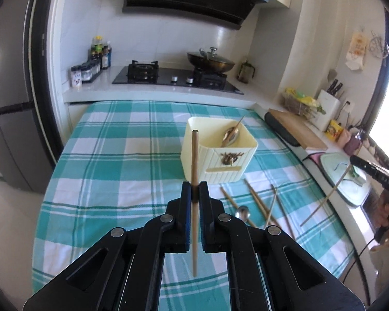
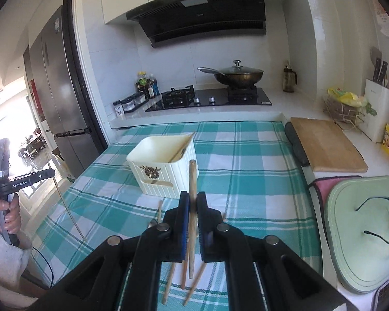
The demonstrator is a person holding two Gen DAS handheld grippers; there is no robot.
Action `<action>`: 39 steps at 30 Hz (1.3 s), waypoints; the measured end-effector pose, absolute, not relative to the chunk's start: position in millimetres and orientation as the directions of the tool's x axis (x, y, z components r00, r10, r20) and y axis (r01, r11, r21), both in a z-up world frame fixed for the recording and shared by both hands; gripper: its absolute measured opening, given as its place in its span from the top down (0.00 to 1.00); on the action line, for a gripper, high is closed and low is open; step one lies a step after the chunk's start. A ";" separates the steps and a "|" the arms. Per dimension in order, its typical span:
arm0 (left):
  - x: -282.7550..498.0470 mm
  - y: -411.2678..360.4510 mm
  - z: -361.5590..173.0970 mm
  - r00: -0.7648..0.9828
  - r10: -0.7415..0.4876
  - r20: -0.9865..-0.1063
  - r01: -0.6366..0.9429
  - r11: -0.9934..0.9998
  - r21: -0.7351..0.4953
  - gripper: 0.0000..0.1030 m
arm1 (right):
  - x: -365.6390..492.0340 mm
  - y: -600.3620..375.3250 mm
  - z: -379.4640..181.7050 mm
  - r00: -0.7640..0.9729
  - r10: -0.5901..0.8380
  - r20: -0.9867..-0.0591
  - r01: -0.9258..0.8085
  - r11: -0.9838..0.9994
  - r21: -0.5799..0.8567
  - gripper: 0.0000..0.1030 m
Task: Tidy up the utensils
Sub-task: 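Carry the chopsticks into the cream holder with both grippers and open them, then withdraw both open grippers back over the remaining spoon and chopsticks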
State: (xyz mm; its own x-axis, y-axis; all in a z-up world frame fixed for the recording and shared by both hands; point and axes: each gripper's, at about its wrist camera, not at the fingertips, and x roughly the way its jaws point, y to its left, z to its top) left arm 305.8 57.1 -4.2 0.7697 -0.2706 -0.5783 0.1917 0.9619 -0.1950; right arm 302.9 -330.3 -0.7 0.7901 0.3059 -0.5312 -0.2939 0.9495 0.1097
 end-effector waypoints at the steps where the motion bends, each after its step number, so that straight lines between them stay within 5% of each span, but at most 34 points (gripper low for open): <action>1: 305.4 56.9 -0.1 0.775 -0.272 -0.571 0.194 0.961 -0.195 0.96 | 301.5 -327.0 4.2 0.800 0.307 -0.516 -0.298 0.949 0.102 0.94; 11: 341.5 47.9 75.3 0.854 -0.283 -0.437 0.206 0.955 -0.215 0.96 | 342.8 -294.4 54.8 0.852 0.327 -0.409 -0.335 0.941 0.054 0.94; 20: 410.3 8.4 113.7 0.947 -0.184 -0.265 0.143 0.976 -0.167 0.96 | 401.5 -250.2 99.5 0.917 0.343 -0.204 -0.351 0.936 -0.004 0.94; 25: 470.5 -10.7 70.2 0.914 -0.162 -0.371 0.107 0.981 -0.164 0.96 | 453.0 -234.6 68.4 0.907 0.337 -0.252 -0.341 0.940 0.032 0.94; 32: 539.8 -22.7 -12.5 0.747 -0.199 -0.635 0.097 0.977 -0.192 0.96 | 530.8 -214.0 -9.1 0.731 0.375 -0.569 -0.371 0.919 0.129 0.94; 37: 556.7 -33.1 -47.1 0.646 -0.190 -0.739 0.107 0.981 -0.159 0.95 | 558.2 -211.1 -40.1 0.642 0.377 -0.668 -0.341 0.920 0.191 0.92; 39: 552.5 -32.0 -49.0 0.632 -0.199 -0.749 0.111 0.980 -0.166 0.77 | 562.2 -211.0 -42.2 0.644 0.364 -0.673 -0.325 0.926 0.190 0.90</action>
